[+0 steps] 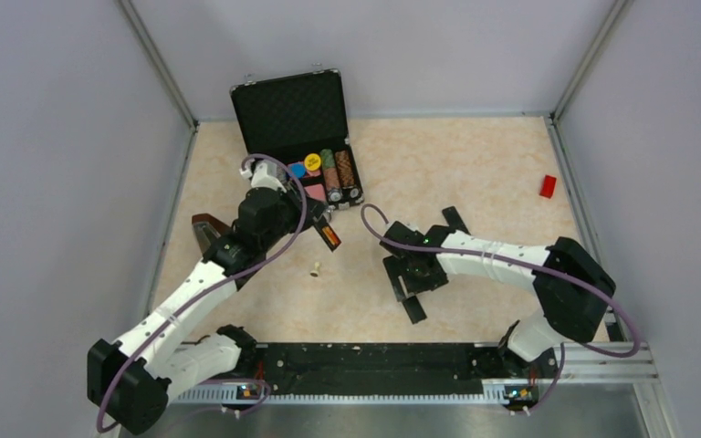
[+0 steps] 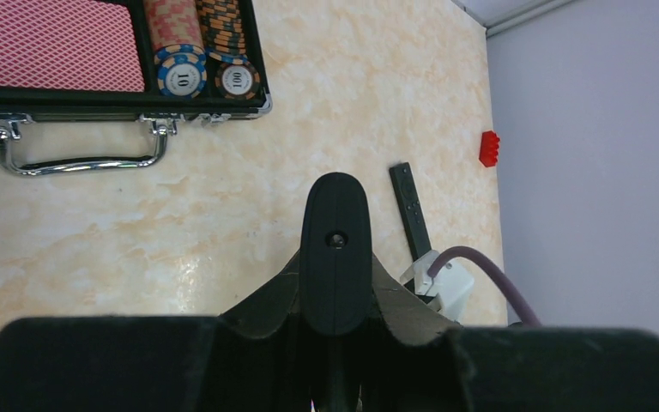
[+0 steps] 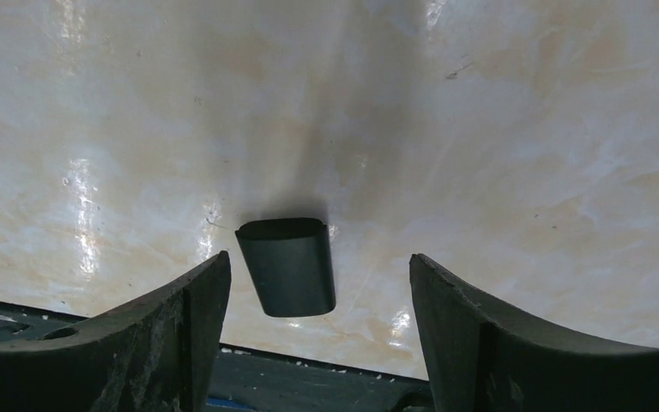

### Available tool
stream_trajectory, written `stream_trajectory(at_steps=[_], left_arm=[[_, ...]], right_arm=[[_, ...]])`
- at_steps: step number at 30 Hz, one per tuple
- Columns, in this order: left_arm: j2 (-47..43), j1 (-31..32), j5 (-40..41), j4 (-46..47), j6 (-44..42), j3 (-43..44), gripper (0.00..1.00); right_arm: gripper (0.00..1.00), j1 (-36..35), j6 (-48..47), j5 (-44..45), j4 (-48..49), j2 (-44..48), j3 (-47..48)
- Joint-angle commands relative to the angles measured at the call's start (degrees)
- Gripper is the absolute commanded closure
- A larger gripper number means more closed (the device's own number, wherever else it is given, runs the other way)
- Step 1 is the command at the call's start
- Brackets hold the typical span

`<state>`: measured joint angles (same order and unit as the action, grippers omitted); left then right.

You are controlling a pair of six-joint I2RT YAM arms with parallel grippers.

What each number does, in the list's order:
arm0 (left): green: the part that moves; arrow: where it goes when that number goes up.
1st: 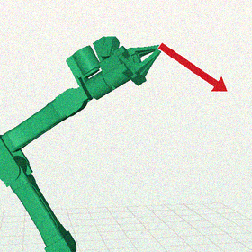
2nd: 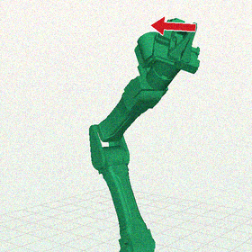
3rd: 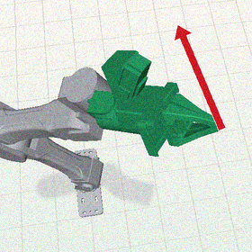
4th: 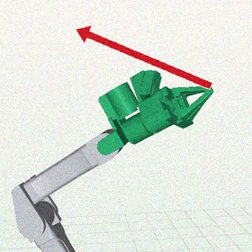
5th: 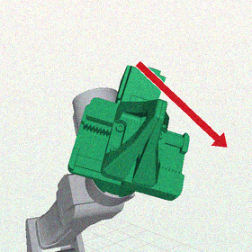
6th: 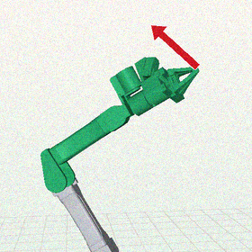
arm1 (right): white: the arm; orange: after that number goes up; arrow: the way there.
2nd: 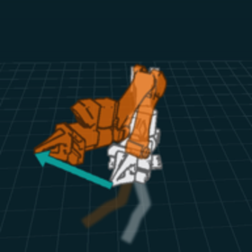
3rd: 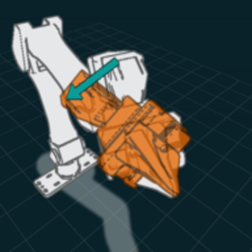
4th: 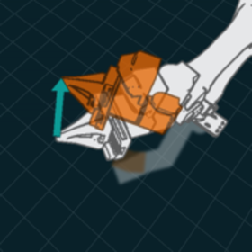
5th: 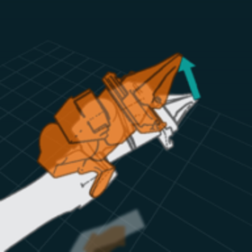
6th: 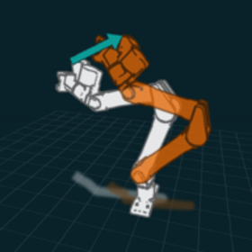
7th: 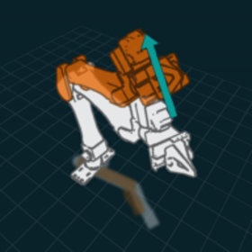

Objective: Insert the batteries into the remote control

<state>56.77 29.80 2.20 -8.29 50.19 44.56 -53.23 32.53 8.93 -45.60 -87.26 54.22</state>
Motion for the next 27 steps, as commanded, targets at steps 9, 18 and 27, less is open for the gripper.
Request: stream_trajectory(at_steps=[9, 18, 27], left_arm=[[-4.6, -1.5, 2.6, -0.3, -1.1, -2.1, 1.0], [-7.5, -1.9, 2.5, -0.6, -0.5, -2.9, 1.0], [-10.7, -1.8, 2.6, 0.3, 1.6, -4.8, 1.0]], right_arm=[[0.35, -2.1, 0.7, -3.9, 3.9, -6.5, -1.3], [0.74, -1.8, 12.0, -0.4, 4.0, -4.2, -3.3], [0.67, 4.0, 46.4, 6.0, 5.2, 6.0, -5.0]])
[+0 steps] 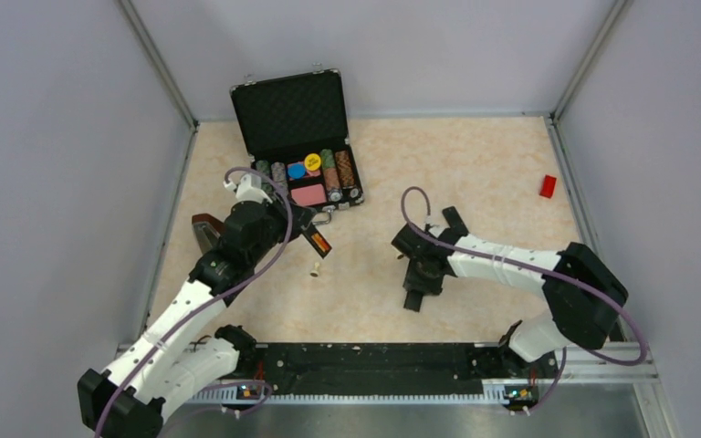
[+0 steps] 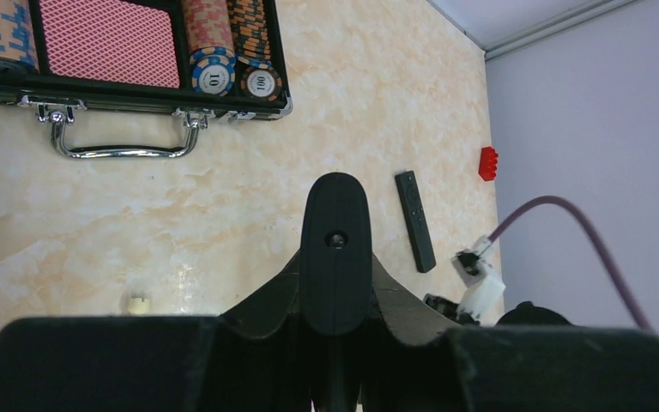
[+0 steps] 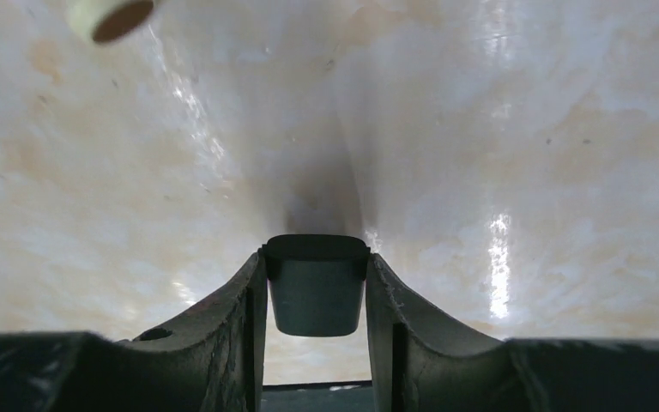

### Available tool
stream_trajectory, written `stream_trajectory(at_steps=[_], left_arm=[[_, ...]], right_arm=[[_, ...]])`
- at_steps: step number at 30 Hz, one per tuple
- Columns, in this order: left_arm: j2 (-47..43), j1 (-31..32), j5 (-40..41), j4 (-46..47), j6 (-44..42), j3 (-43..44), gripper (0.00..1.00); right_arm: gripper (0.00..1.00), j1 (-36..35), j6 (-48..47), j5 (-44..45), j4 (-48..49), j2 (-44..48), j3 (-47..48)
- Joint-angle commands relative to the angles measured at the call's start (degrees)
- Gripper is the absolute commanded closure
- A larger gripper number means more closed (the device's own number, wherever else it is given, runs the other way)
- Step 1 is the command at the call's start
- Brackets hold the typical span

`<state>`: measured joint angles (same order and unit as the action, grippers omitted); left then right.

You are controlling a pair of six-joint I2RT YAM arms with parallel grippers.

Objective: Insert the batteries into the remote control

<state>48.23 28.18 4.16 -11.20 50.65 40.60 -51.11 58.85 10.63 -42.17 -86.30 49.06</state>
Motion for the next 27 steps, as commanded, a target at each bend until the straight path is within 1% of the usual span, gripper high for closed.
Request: stream_trajectory(at_steps=[1, 4, 8, 11, 12, 14, 15, 17, 19, 21, 23, 25, 27], left_arm=[[-2.4, -0.2, 0.7, 3.4, 1.4, -1.3, 1.0], [-3.2, -0.1, 1.0, 3.6, 1.5, -1.8, 1.0], [-3.6, -0.2, 1.5, 3.4, 1.9, -2.0, 1.0], [-3.8, -0.2, 1.8, 2.9, 1.7, -2.1, 1.0], [-3.9, -0.2, 1.9, 2.6, 1.7, -2.0, 1.0], [-4.0, -0.2, 2.2, 2.3, 1.6, -2.0, 1.0], [-3.9, -0.2, 2.2, 2.2, 1.6, -2.0, 1.0], [-3.8, -0.2, 2.2, 2.2, 1.6, -2.2, 1.0], [-3.6, -0.2, 2.0, 2.5, 1.5, -2.2, 1.0], [-3.7, -0.2, 1.8, 2.9, 1.5, -2.4, 1.0], [-3.8, -0.2, 1.3, 3.3, 1.3, -2.8, 1.0], [-4.1, -0.2, 0.6, 3.4, 0.8, -2.8, 1.0], [-4.7, -0.2, 0.0, 2.9, 0.4, -2.8, 1.0]], right_arm=[[0.67, 2.2, 23.9, 4.4, 1.8, 5.3, 0.4], [0.68, 2.4, 34.8, 4.3, 0.9, 4.0, 2.2], [0.66, 2.4, 45.1, 2.8, -0.9, 0.8, 4.8], [0.65, 2.3, 52.6, 1.1, -1.2, -0.4, 4.5], [0.63, 2.4, 54.6, 0.6, -1.2, -0.6, 4.2], [0.49, 2.4, 56.6, 0.3, -0.7, -1.1, 3.7], [0.44, 2.4, 56.9, 0.3, -0.7, -1.4, 3.7], [0.31, 2.5, 55.8, 1.4, -0.8, -1.5, 4.2], [0.26, 2.4, 53.2, 3.1, -0.9, -0.8, 5.0], [0.24, 2.4, 48.2, 6.0, -1.3, 0.2, 6.5], [0.23, 2.4, 40.4, 9.6, -1.2, 1.7, 7.8], [0.23, 3.3, 23.9, 11.4, 1.4, 3.3, 8.6], [0.23, 4.7, 4.0, 9.8, 5.2, 4.4, 9.3]])
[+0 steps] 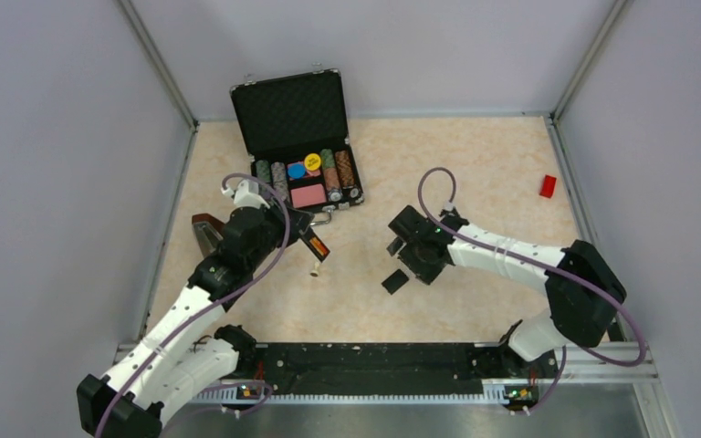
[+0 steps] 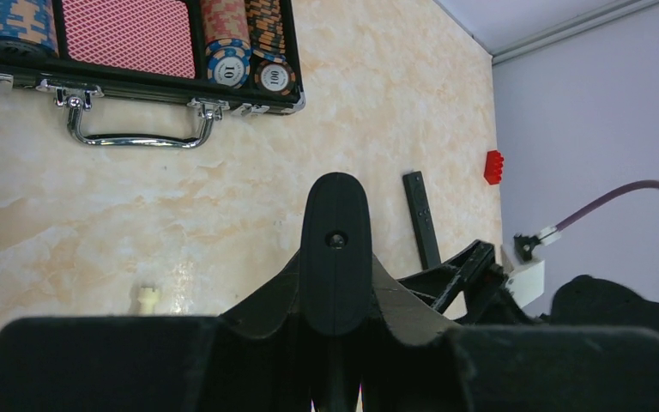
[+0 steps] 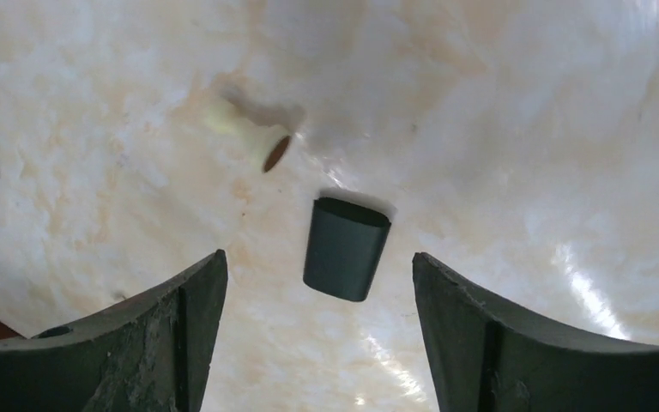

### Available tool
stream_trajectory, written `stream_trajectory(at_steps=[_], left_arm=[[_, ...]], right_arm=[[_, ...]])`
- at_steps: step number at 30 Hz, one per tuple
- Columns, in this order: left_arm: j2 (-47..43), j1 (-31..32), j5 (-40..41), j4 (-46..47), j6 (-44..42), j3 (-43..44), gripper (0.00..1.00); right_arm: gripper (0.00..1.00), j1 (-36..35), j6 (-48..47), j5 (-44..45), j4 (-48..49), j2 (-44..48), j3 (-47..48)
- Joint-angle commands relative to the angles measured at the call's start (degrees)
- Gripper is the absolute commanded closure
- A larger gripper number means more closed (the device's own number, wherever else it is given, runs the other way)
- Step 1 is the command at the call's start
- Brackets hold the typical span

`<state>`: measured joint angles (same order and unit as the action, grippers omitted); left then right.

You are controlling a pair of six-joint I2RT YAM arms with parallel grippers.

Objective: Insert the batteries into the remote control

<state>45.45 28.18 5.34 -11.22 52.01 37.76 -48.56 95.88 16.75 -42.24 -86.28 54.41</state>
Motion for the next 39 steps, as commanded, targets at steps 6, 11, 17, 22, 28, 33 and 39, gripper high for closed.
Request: stream_trajectory(at_steps=[6, 11, 17, 22, 28, 33, 39], left_arm=[[-5.0, -0.2, 0.2, -1.3, -3.5, 1.6, 1.0], [-6.1, -0.3, 1.4, -5.7, -4.7, 3.5, 1.0], [-6.9, -0.3, 2.2, -7.0, -3.8, 3.0, 1.0], [-6.3, -0.3, 2.7, -7.3, -1.6, 2.2, 1.0], [-5.2, -0.3, 1.4, -7.5, -0.3, 1.3, 1.0], [-4.7, -0.3, 1.7, -6.7, 0.0, 1.0, 1.0], [-3.8, -0.3, 1.5, -5.0, 1.4, 0.0, 1.0]], right_arm=[[0.34, 2.5, -67.1, 2.3, -0.7, 2.6, 9.1], [0.62, 3.0, -68.2, 6.5, -4.0, -1.6, 9.2], [0.77, 4.1, -69.8, 5.0, -1.1, -8.4, 9.5], [0.79, 4.2, -75.0, 1.7, 2.1, -9.4, 8.6], [0.79, 4.2, -78.3, -5.7, 4.0, -9.2, 4.5], [0.79, 4.1, -79.1, -11.0, 5.1, -7.6, 2.2], [0.78, 4.1, -79.9, -16.4, 7.6, -5.1, 1.2]])
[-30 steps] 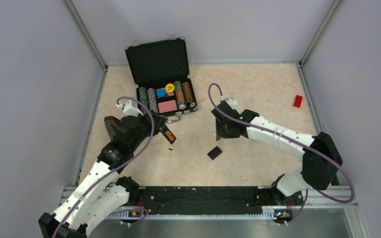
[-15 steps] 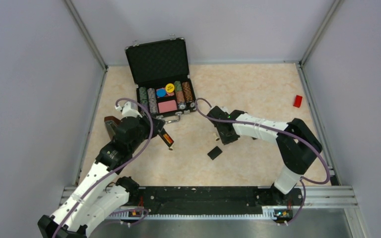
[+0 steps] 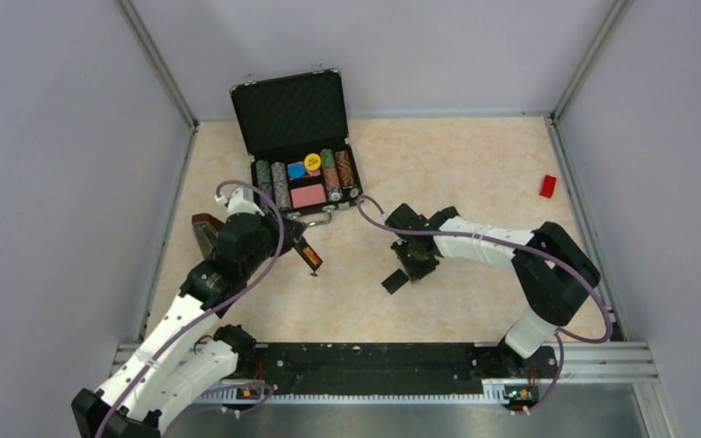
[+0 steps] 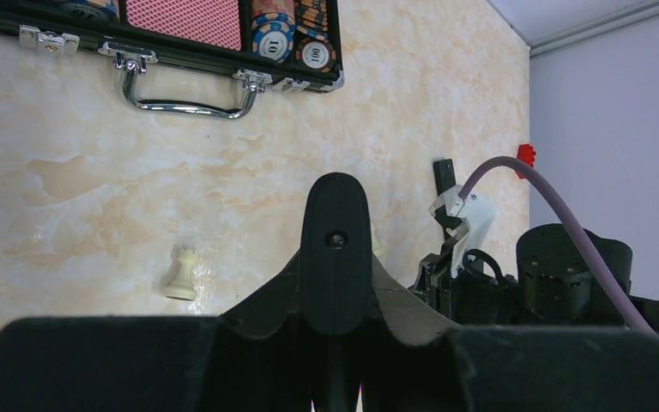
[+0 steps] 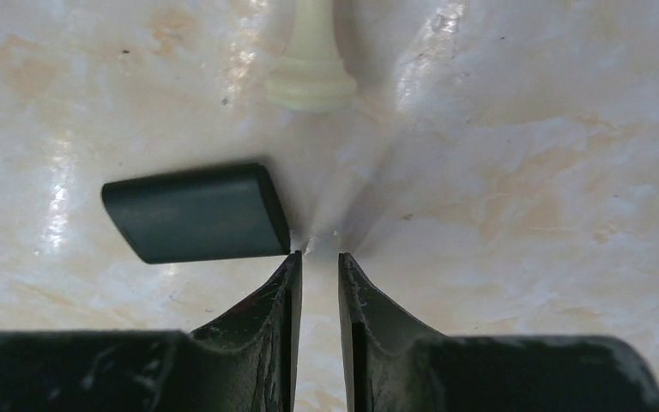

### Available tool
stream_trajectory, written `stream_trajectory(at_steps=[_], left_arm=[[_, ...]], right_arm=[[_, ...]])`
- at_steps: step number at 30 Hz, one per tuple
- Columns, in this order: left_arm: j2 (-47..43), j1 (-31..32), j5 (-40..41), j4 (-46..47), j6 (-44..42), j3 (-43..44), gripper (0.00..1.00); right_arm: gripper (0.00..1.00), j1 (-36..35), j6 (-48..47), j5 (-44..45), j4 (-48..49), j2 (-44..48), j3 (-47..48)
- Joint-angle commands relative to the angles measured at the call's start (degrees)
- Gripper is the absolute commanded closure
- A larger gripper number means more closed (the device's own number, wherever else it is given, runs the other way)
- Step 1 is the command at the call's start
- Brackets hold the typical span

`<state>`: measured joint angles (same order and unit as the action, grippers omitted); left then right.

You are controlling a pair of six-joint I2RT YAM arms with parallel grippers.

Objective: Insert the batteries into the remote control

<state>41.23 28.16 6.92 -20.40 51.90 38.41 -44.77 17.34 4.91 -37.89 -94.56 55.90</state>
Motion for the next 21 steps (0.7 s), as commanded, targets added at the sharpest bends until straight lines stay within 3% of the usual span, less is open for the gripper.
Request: stream_trajectory(at_steps=[1, 15, 21], left_arm=[[0.5, -0.3, -0.1, 4.4, 1.6, -0.8, 1.0], [1.8, -0.2, -0.2, 6.4, 2.1, -1.8, 1.0], [0.4, -0.3, 5.9, 2.2, 1.2, 0.1, 1.0]], right_arm=[[0.78, 0.3, -1.5, -5.3, 3.6, 3.1, -0.3], [0.73, -4.1, -1.5, -12.2, 7.5, 6.1, -2.4], [0.63, -6.0, -9.0, -9.4, 6.1, 8.3, -0.6]])
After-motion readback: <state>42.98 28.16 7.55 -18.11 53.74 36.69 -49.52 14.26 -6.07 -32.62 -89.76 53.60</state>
